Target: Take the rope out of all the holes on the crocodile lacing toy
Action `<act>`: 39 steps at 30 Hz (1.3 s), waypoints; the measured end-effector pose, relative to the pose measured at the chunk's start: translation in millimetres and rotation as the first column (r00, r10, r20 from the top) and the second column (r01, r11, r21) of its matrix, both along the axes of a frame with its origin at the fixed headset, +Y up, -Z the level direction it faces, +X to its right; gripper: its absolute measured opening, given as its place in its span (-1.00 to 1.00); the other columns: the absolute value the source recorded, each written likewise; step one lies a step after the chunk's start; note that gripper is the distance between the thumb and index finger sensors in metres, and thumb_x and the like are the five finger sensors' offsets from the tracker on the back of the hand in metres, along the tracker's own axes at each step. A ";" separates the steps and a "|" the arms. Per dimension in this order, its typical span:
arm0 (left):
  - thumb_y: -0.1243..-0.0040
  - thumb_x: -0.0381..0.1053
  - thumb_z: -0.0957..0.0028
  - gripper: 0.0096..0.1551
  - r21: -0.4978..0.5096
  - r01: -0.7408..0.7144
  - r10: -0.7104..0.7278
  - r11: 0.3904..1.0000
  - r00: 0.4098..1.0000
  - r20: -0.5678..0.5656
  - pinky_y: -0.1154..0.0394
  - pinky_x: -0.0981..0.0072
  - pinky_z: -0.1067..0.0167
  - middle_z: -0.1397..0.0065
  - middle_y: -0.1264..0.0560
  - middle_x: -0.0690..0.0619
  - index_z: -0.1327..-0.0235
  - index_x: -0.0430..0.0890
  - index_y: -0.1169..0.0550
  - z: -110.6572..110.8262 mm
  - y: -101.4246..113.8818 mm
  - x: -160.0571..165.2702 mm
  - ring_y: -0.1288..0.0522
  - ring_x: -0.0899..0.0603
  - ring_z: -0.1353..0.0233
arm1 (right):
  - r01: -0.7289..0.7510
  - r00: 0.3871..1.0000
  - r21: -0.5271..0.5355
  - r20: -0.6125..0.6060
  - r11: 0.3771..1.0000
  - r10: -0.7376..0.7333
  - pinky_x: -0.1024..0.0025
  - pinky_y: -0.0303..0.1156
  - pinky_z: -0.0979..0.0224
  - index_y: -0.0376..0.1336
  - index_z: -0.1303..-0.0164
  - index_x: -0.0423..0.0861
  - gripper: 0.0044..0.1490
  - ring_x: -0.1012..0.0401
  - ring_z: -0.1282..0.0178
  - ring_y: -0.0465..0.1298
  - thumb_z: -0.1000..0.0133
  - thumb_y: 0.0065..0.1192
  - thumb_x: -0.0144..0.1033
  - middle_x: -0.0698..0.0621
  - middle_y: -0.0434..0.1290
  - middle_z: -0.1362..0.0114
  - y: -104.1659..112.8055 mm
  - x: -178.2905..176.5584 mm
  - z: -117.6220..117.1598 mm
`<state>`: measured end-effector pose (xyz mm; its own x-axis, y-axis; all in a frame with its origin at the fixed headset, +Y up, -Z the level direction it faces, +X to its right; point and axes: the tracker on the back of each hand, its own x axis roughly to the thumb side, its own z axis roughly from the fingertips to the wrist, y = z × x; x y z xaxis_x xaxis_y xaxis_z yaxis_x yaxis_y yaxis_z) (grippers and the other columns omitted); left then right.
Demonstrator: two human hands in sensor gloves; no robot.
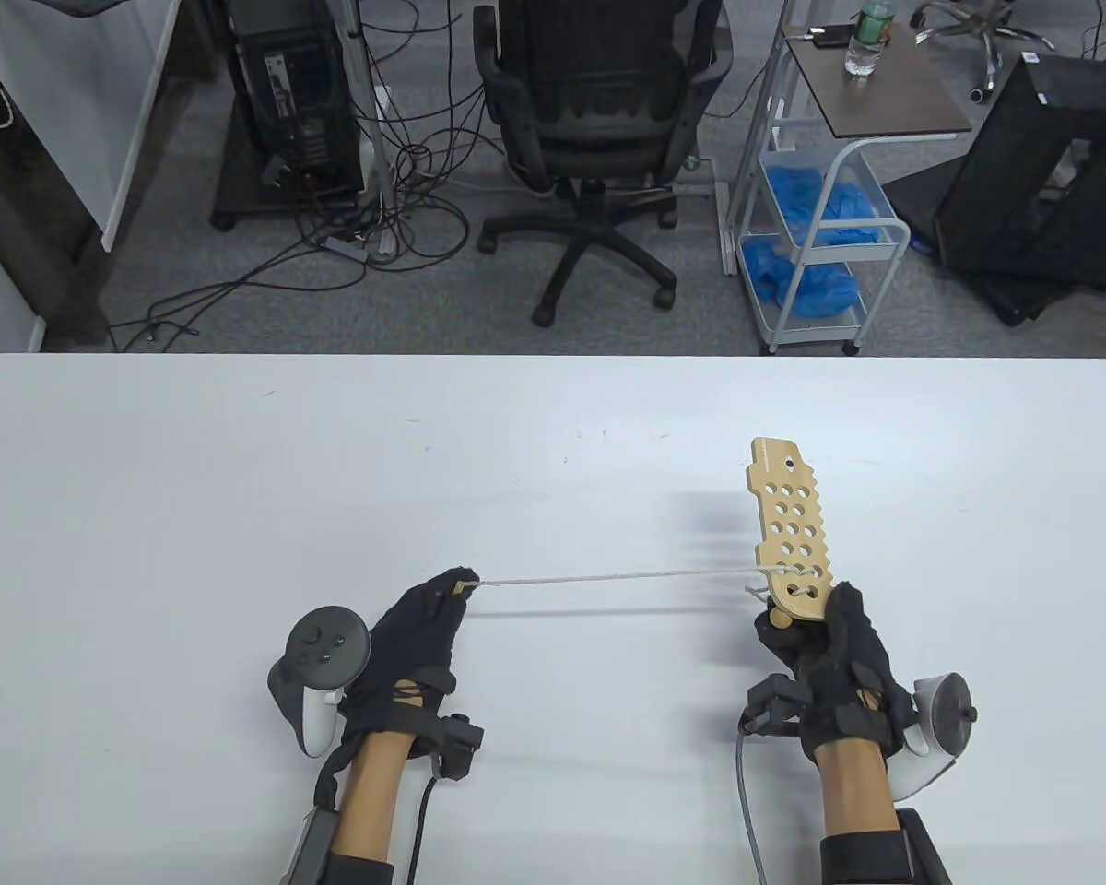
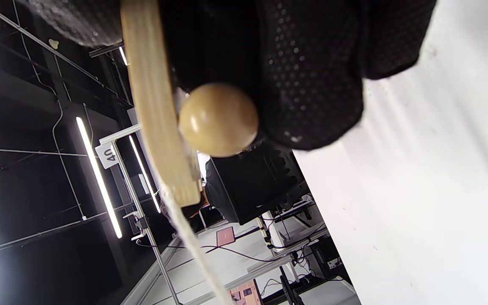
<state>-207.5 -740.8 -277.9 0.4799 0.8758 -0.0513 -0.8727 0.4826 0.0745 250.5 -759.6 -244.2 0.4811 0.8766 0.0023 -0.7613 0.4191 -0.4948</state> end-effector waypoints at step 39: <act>-0.12 0.11 -0.14 -0.42 -0.006 -0.171 0.164 0.985 0.953 -0.254 -0.47 -0.17 -0.36 -0.30 -0.71 0.20 -0.46 0.33 -0.32 5.9 -9.6 -45.1 -0.67 -0.01 -0.27 | 0.244 0.968 0.000 0.064 0.970 -0.243 -0.22 0.40 -0.26 0.31 -0.08 -0.28 -0.38 -0.07 0.07 0.65 -0.07 0.16 -0.03 -0.24 0.59 -0.09 -10.4 7.6 6.7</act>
<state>-252.6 -750.4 -272.0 0.2952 0.9390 -0.1766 -0.8957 0.3363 0.2908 258.0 -769.9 -237.5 0.6792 0.7332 0.0334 -0.6038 0.5840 -0.5427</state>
